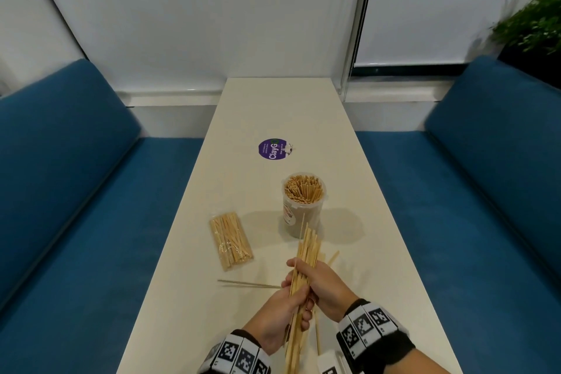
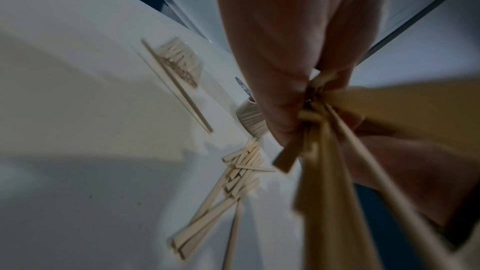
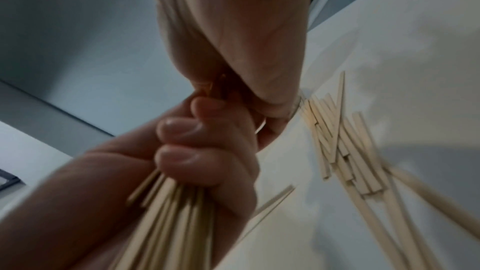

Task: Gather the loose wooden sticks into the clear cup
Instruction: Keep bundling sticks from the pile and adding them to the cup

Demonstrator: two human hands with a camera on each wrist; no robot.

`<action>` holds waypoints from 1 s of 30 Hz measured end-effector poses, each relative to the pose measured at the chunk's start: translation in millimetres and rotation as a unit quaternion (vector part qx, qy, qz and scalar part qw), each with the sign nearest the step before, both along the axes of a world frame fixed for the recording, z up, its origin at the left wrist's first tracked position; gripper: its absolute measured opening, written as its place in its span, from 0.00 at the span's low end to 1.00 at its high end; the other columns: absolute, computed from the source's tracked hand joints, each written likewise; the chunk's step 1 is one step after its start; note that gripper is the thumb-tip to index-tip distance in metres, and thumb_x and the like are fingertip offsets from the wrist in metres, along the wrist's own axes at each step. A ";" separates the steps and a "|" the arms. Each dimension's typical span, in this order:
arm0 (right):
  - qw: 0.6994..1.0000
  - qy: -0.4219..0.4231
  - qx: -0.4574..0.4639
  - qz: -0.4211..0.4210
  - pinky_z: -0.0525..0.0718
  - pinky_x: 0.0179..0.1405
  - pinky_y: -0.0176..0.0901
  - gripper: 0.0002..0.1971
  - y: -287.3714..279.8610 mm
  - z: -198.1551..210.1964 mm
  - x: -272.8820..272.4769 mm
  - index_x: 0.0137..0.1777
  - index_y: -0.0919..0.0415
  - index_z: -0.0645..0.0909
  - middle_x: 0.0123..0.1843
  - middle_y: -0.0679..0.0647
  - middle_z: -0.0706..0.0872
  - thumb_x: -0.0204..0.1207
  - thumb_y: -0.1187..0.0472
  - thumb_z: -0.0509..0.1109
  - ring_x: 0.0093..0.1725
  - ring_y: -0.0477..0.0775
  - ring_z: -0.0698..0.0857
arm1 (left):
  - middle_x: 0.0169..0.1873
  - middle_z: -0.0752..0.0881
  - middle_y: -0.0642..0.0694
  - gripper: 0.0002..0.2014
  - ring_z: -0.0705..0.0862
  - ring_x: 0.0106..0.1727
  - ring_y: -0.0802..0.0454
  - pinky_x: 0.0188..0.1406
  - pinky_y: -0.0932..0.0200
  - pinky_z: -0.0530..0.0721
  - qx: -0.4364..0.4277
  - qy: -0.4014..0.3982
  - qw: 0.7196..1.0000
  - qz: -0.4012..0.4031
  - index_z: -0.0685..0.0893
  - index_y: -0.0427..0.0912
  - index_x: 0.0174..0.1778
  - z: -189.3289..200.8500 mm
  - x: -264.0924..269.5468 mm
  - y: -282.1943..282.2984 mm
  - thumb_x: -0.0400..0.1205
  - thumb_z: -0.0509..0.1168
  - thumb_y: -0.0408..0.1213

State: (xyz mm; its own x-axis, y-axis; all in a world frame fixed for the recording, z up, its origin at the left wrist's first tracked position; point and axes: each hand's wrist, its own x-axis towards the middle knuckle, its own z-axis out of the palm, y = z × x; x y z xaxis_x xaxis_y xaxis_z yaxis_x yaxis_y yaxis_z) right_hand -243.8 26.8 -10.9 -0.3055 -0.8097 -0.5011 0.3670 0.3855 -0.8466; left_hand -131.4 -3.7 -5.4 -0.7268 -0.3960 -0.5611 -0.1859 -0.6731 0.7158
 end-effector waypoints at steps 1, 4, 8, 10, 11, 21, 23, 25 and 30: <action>1.000 0.005 0.007 0.008 0.74 0.17 0.37 0.11 1.3 -0.2 -0.1 0.50 0.63 0.78 0.35 0.55 0.87 0.84 0.57 0.58 0.29 0.53 0.81 | 0.26 0.76 0.47 0.07 0.73 0.24 0.57 0.23 0.67 0.73 0.000 -0.002 1.000 0.000 0.75 0.41 0.45 -0.3 0.4 -0.3 0.86 0.56 0.38; 0.999 0.021 0.022 0.036 0.71 0.15 0.37 0.15 3.3 0.6 -0.3 0.44 0.64 0.79 0.39 0.58 0.87 0.84 0.55 0.57 0.21 0.51 0.74 | 0.26 0.77 0.48 0.07 0.74 0.25 0.56 0.25 0.66 0.73 -0.023 -0.016 0.999 -0.015 0.75 0.41 0.46 -0.6 1.3 -2.4 0.86 0.56 0.40; 0.995 0.054 0.033 0.080 0.74 0.22 0.37 0.23 4.3 6.5 -3.9 0.46 0.65 0.83 0.34 0.56 0.84 0.85 0.49 0.53 0.21 0.48 0.75 | 0.25 0.76 0.50 0.11 0.73 0.25 0.57 0.26 0.66 0.72 -0.058 -0.014 0.998 -0.036 0.76 0.41 0.42 1.5 -0.8 -3.7 0.86 0.55 0.42; 0.996 0.035 0.016 0.078 0.77 0.28 0.37 0.25 6.0 7.5 -4.7 0.48 0.64 0.81 0.32 0.54 0.83 0.84 0.44 0.51 0.24 0.48 0.77 | 0.24 0.72 0.51 0.12 0.69 0.24 0.58 0.25 0.66 0.69 -0.075 -0.002 0.997 -0.012 0.75 0.42 0.42 1.7 -3.1 -4.4 0.86 0.54 0.43; 0.998 0.009 0.008 0.067 0.79 0.32 0.38 0.27 7.3 6.3 -4.4 0.50 0.63 0.81 0.32 0.53 0.82 0.83 0.41 0.49 0.27 0.50 0.78 | 0.24 0.71 0.51 0.12 0.68 0.24 0.58 0.25 0.65 0.68 -0.083 0.004 0.996 0.013 0.76 0.41 0.44 2.2 -4.2 -5.7 0.87 0.53 0.43; 0.949 -0.223 0.218 -0.033 0.81 0.37 0.45 0.36 33.3 -20.8 -0.9 0.53 0.66 0.76 0.43 0.64 0.86 0.76 0.30 0.49 0.35 0.60 0.84 | 0.28 0.69 0.49 0.10 0.68 0.28 0.56 0.35 0.62 0.70 -0.249 0.067 0.935 0.243 0.73 0.43 0.45 37.1 -22.9 -27.4 0.87 0.49 0.41; 0.941 -0.277 0.179 -0.080 0.84 0.44 0.52 0.34 28.0 -18.6 -0.2 0.60 0.71 0.75 0.47 0.68 0.87 0.80 0.36 0.52 0.42 0.63 0.86 | 0.29 0.70 0.49 0.10 0.69 0.30 0.55 0.38 0.62 0.72 -0.304 0.065 0.919 0.244 0.72 0.44 0.45 41.2 -25.8 -25.3 0.87 0.49 0.42; 0.930 -0.325 0.126 -0.117 0.82 0.57 0.55 0.30 21.1 -12.0 3.9 0.61 0.75 0.74 0.48 0.71 0.86 0.84 0.44 0.53 0.48 0.66 0.86 | 0.29 0.70 0.48 0.09 0.70 0.31 0.56 0.39 0.62 0.73 -0.348 0.066 0.904 0.239 0.71 0.45 0.45 41.3 -28.8 -20.4 0.85 0.49 0.43; 0.908 -0.392 0.064 -0.134 0.83 0.58 0.59 0.27 15.2 5.4 15.4 0.57 0.82 0.76 0.48 0.71 0.85 0.86 0.53 0.53 0.49 0.65 0.84 | 0.28 0.69 0.48 0.08 0.70 0.27 0.63 0.37 0.72 0.75 -0.405 0.067 0.883 0.226 0.70 0.43 0.43 38.2 -30.9 -11.7 0.86 0.50 0.38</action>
State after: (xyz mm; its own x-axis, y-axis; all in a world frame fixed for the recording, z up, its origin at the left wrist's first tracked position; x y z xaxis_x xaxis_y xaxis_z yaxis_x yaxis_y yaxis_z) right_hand -228.4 42.0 -5.5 0.0094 -0.6783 -0.7347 0.9327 0.2709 -0.2381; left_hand -162.2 -15.4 32.8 -0.4295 -0.8953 0.1181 0.0945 0.0855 0.9918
